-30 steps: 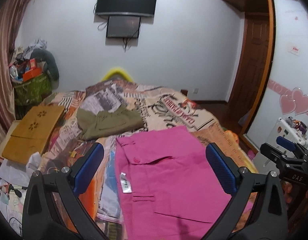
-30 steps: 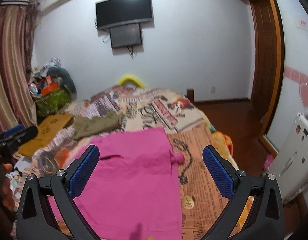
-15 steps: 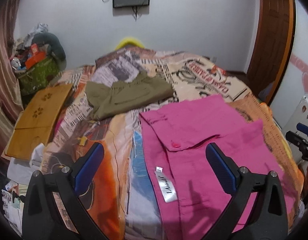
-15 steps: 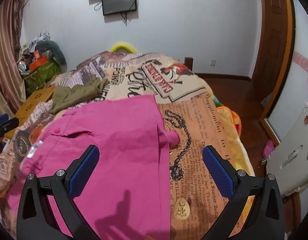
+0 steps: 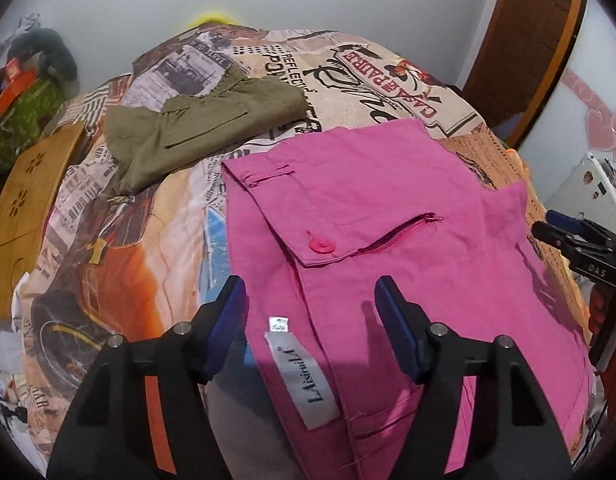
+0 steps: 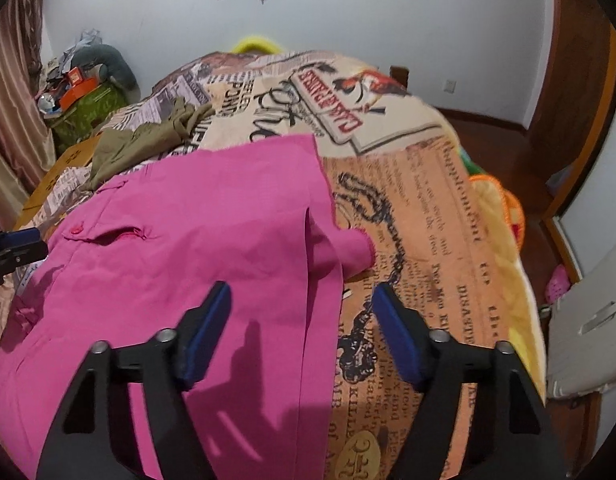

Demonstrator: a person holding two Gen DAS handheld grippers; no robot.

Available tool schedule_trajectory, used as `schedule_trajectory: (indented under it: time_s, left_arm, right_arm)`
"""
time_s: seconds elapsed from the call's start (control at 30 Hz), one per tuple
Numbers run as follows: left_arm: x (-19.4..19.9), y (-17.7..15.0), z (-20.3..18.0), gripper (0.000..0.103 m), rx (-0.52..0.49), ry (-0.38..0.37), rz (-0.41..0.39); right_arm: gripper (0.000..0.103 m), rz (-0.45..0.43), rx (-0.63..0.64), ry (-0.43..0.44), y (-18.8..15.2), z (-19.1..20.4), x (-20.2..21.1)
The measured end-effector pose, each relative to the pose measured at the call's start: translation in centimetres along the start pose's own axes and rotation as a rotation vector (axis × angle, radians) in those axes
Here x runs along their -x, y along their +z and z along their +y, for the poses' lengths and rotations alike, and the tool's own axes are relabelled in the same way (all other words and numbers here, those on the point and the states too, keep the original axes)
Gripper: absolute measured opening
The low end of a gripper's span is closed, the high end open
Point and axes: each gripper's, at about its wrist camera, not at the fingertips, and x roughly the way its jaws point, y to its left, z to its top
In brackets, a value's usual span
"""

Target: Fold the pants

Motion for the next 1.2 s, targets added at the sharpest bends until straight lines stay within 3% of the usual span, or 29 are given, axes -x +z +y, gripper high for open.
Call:
schedule_trajectory:
  time_s: [0.07, 0.13, 0.23, 0.33, 0.6, 0.67, 0.73, 0.8, 0.9, 0.93, 1.07, 1.2]
  left_arm:
    - [-0.2, 0.1, 0.0, 0.065, 0.0, -0.007, 0.003]
    - [-0.2, 0.2, 0.2, 0.052, 0.006, -0.012, 0.015]
    - [-1.0, 0.3, 0.6, 0.037, 0.023, -0.031, 0.06]
    - [-1.5, 0.1, 0.4, 0.036, 0.014, -0.026, 0.081]
    - [-2.5, 0.1, 0.5, 0.036, 0.065, -0.08, 0.129]
    - [-2.5, 0.3, 0.6, 0.032, 0.081, -0.09, 0.132]
    - [-2.4, 0.4, 0.6, 0.021, 0.086, -0.09, 0.132]
    - [-2.3, 0.5, 0.3, 0.011, 0.074, -0.082, 0.124]
    - [-2.1, 0.7, -0.6, 0.005, 0.007, -0.028, 0.102]
    - [-2.1, 0.6, -0.9, 0.005, -0.02, 0.001, 0.093]
    - [-2.2, 0.3, -1.6, 0.005, -0.091, 0.065, 0.075]
    - [-2.2, 0.2, -1.2, 0.005, -0.094, 0.092, 0.066]
  right_arm:
    - [0.06, 0.011, -0.009, 0.021, 0.1, -0.1, -0.5]
    - [0.051, 0.014, -0.01, 0.041, 0.3, -0.3, -0.9]
    - [0.048, 0.031, 0.002, 0.055, 0.4, -0.2, -1.5]
    - [0.044, 0.052, 0.01, 0.072, 0.5, -0.2, -2.2]
    - [0.043, 0.084, -0.003, 0.109, 0.6, -0.7, -3.3]
    - [0.039, 0.089, -0.003, 0.123, 0.7, -0.7, -3.5]
    - [0.027, 0.096, 0.003, 0.138, 0.9, -0.6, -3.8]
    - [0.024, 0.096, 0.007, 0.146, 0.9, -0.5, -3.9]
    - [0.014, 0.091, 0.018, 0.163, 0.9, -0.2, -3.8]
    - [0.008, 0.092, 0.027, 0.169, 0.9, 0.0, -3.8]
    - [0.007, 0.119, 0.122, 0.134, 0.3, 1.1, -4.3]
    - [0.006, 0.12, 0.146, 0.12, 0.2, 0.9, -4.4]
